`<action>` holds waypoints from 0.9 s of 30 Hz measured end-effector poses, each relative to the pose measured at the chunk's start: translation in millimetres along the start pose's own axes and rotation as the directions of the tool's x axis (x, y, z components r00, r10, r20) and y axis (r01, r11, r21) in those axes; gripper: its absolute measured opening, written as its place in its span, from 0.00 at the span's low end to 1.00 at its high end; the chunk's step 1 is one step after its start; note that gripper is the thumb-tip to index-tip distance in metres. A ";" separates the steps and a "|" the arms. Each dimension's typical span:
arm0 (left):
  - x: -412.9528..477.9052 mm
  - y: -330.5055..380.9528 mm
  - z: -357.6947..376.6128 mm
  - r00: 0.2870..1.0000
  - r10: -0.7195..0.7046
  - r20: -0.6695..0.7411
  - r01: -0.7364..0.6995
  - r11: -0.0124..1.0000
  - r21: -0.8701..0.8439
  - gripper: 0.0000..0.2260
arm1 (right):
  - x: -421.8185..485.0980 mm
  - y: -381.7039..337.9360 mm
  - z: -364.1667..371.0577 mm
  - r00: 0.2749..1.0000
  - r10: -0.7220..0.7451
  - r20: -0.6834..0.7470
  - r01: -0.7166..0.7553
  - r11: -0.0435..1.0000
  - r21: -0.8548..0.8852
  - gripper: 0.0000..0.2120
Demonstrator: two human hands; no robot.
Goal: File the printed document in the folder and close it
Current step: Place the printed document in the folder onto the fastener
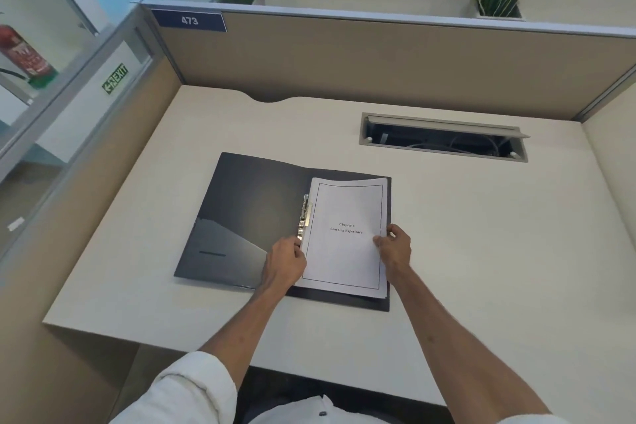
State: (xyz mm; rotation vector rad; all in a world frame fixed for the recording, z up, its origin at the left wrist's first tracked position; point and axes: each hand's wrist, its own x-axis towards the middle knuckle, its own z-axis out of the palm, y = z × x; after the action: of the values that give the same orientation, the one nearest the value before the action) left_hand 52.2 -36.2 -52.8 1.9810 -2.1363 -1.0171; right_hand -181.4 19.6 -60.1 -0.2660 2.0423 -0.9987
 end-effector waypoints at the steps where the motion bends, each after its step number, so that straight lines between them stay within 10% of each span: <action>1: 0.5 -0.8 0.7 1.000 0.009 0.007 -0.009 1.000 0.010 0.14 | -0.9 -0.7 1.1 1.000 -0.006 -0.003 0.006 0.999 -0.032 0.12; 8: -2.8 -4.8 4.7 1.000 0.029 0.002 -0.029 1.000 0.004 0.13 | -6.7 -11.2 5.7 0.998 -0.058 -0.015 0.052 0.959 -0.280 0.02; 27: -16.0 -18.5 12.6 0.986 0.160 0.041 -0.163 0.984 0.076 0.18 | -27.2 0.7 10.9 0.972 -0.233 -0.036 0.181 0.834 -0.521 0.15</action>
State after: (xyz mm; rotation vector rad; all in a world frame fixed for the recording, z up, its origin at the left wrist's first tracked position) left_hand 65.3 -15.6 -65.5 1.7973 -2.3452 -0.9626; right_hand -155.8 27.7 -48.4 -0.7489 2.3855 -0.5697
